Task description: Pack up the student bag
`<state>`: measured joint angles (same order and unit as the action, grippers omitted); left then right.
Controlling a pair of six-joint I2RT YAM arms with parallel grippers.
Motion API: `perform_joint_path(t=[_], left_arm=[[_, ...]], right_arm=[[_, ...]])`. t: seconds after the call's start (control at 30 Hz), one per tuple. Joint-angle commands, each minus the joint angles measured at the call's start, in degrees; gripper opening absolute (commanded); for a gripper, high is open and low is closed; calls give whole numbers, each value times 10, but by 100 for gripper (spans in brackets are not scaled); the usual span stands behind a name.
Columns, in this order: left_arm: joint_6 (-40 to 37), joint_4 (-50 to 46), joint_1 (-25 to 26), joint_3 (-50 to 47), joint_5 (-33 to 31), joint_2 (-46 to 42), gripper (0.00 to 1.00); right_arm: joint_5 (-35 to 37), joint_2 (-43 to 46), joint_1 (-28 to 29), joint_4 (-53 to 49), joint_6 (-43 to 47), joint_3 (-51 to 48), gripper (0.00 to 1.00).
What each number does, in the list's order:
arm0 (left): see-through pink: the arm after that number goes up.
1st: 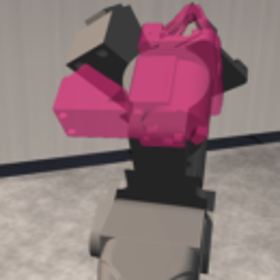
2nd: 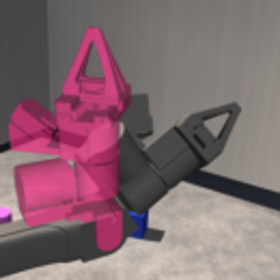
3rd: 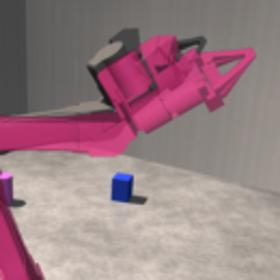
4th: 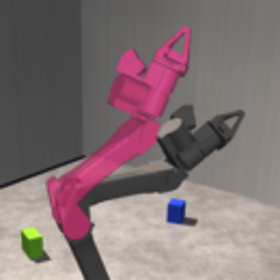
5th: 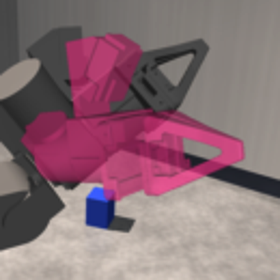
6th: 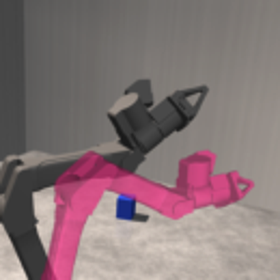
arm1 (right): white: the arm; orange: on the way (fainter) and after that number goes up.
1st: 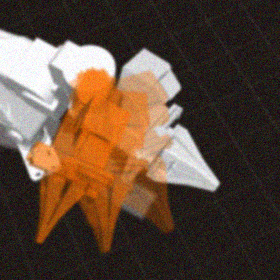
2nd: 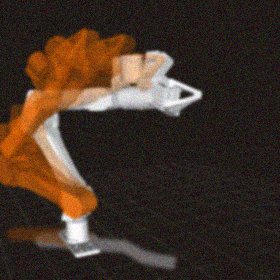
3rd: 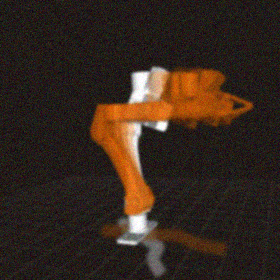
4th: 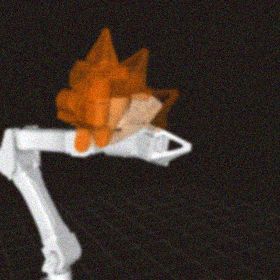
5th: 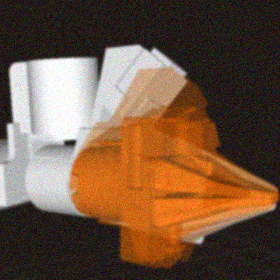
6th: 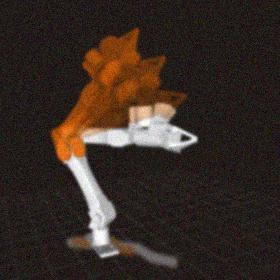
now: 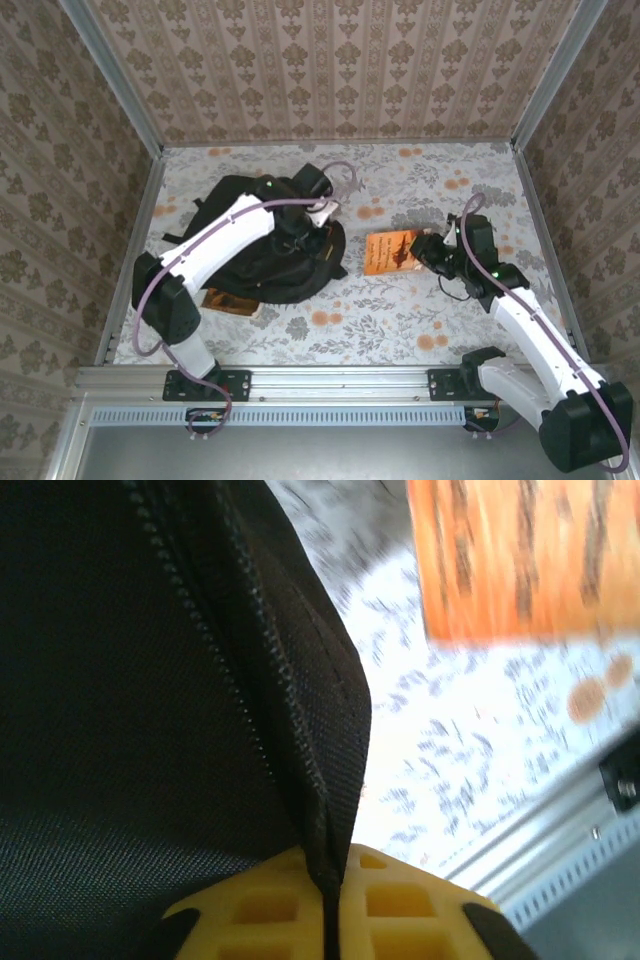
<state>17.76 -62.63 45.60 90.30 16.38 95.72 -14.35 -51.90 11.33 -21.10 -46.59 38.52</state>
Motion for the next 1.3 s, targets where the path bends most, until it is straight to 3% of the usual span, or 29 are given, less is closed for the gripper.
perform_joint_path(t=[0.0,0.03,0.17,0.37,0.53,0.97,1.27], left_arm=[[-15,46,5,-46,26,-32,25],[-10,57,7,-62,40,-38,36],[1,82,5,-87,70,-66,48],[18,93,-13,-91,34,-79,50],[25,78,14,-52,2,-39,64],[-31,-36,131,17,-181,34,69],[-40,-42,135,11,-218,41,64]], right_arm=[[82,29,-6,-43,5,3,0],[80,33,-7,-40,6,2,0],[27,27,-8,-24,16,9,0],[-43,22,-7,6,4,16,0],[-65,21,-7,12,0,14,0],[-65,27,-12,9,6,-15,0],[-72,27,-16,18,1,-24,0]])
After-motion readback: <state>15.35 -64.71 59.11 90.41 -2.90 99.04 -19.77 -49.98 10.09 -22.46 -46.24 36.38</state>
